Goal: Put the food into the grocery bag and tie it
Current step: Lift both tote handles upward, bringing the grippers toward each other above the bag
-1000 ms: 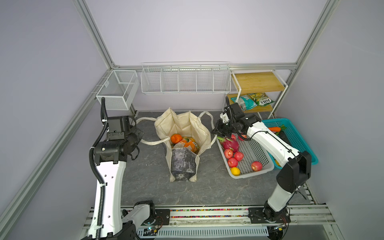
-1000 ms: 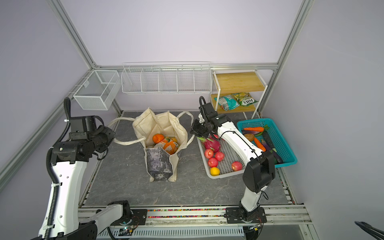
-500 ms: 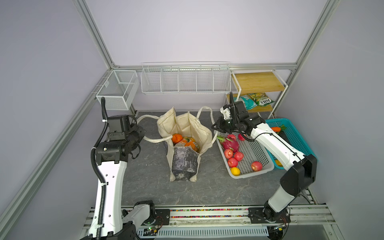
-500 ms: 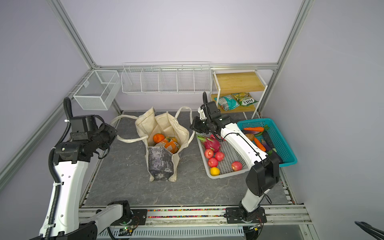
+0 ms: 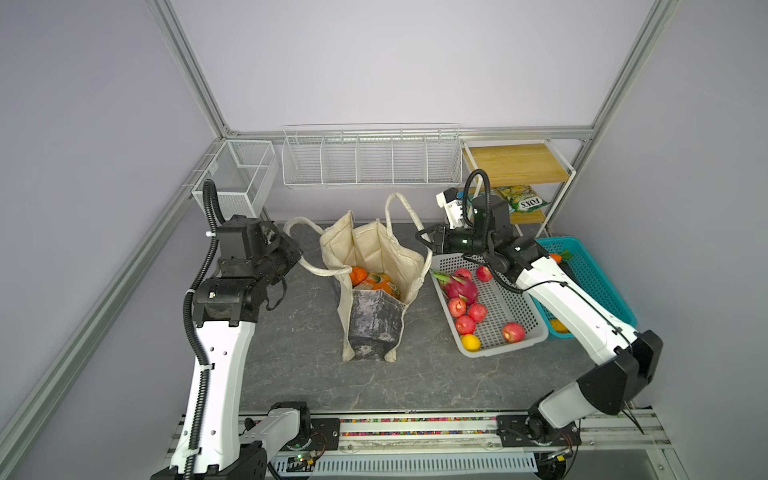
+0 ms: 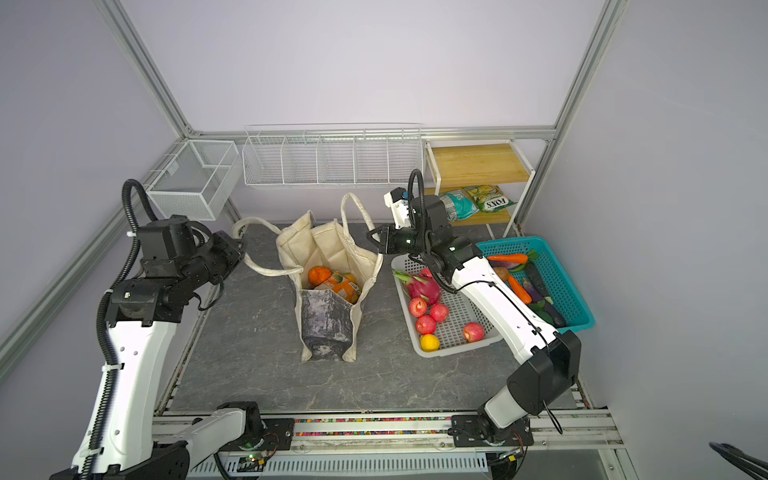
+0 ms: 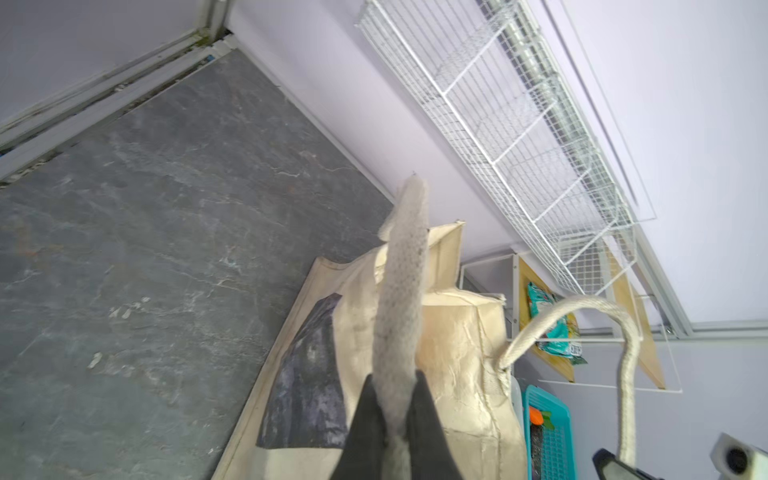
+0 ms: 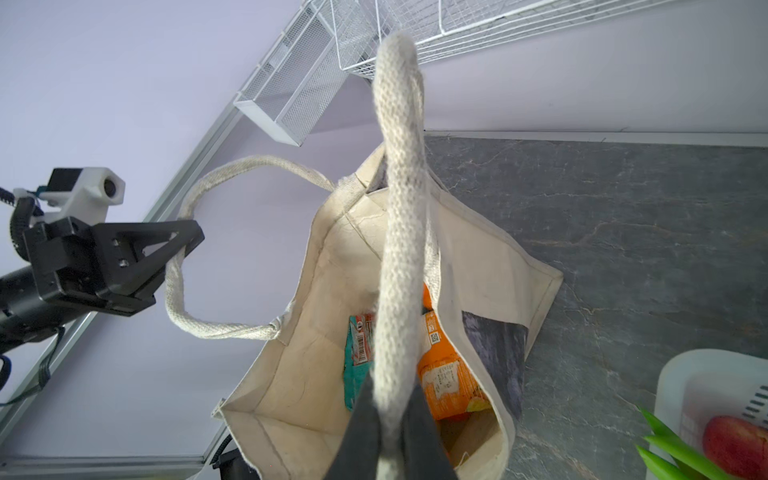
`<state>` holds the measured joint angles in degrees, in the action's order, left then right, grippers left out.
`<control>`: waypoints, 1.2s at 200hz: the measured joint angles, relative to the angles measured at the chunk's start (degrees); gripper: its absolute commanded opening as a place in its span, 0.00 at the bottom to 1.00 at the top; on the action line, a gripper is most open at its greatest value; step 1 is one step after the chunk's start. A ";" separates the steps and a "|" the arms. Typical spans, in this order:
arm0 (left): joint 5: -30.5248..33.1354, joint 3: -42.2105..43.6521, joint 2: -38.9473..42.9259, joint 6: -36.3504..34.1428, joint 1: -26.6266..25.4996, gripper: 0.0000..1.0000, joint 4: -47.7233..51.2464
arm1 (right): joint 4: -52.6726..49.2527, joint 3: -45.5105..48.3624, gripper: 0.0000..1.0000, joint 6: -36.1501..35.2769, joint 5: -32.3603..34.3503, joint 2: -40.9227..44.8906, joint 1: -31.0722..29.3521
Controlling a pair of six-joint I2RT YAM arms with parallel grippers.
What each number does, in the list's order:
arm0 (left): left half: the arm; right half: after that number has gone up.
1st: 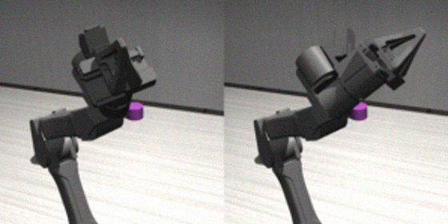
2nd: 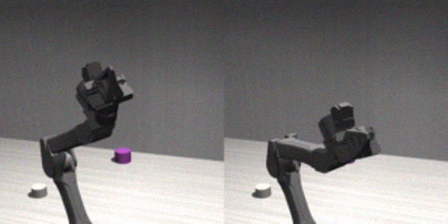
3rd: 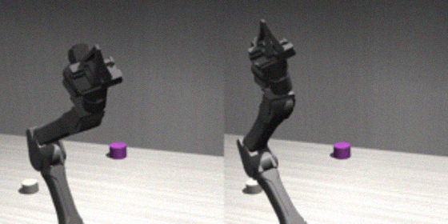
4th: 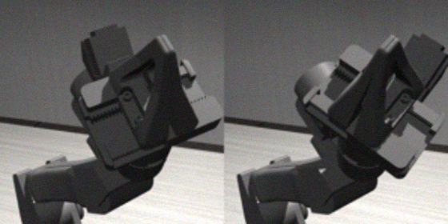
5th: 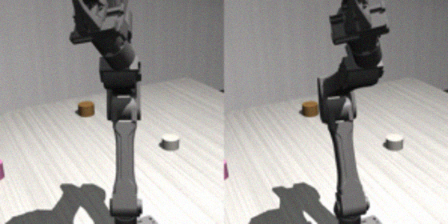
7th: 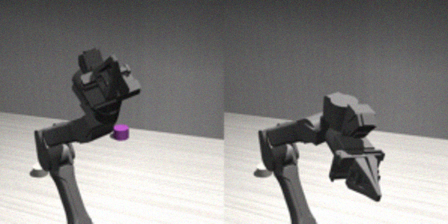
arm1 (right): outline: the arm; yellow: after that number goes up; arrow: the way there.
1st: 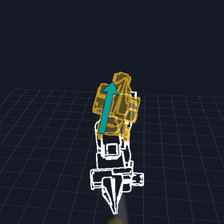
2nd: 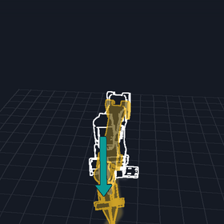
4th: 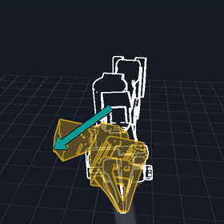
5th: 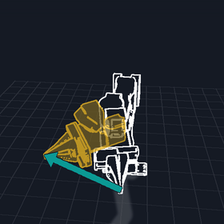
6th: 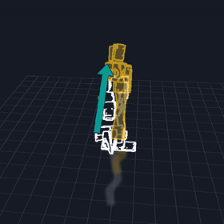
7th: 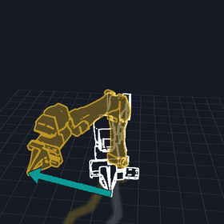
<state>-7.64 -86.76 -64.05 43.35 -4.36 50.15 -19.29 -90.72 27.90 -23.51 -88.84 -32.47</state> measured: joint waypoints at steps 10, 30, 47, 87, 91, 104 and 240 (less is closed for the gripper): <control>-0.90 -0.81 -0.57 -0.61 -0.81 0.00 -0.74 | 0.68 0.00 0.07 -1.05 -0.37 0.00 -0.50; -2.89 -2.54 -2.03 -1.64 -2.16 0.00 -2.14 | 1.99 0.02 0.07 -3.37 -0.98 0.00 -1.75; -4.28 -4.07 -3.48 -2.32 -3.19 0.00 -3.13 | 2.84 0.02 0.07 -5.60 -1.44 0.00 -2.75; -5.75 -11.13 -8.79 -5.03 -7.06 0.00 -2.78 | 4.46 0.04 0.07 -10.49 -1.60 0.00 -4.96; -5.77 -12.07 -9.46 -5.27 -7.54 0.00 -2.69 | 4.68 0.09 0.07 -10.88 -1.57 0.00 -5.18; -5.92 -14.32 -11.28 -6.16 -8.90 0.00 -2.34 | 5.22 0.11 0.07 -12.41 -1.62 0.00 -5.97; -14.91 -21.40 -19.91 -7.76 -15.61 0.00 -1.84 | 10.14 -2.56 0.07 -16.37 -3.61 -6.29 -9.22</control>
<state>-22.55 -108.16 -83.96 35.59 -19.97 48.31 -9.15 -93.27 11.53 -27.11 -95.13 -41.69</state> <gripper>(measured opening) 0.080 0.100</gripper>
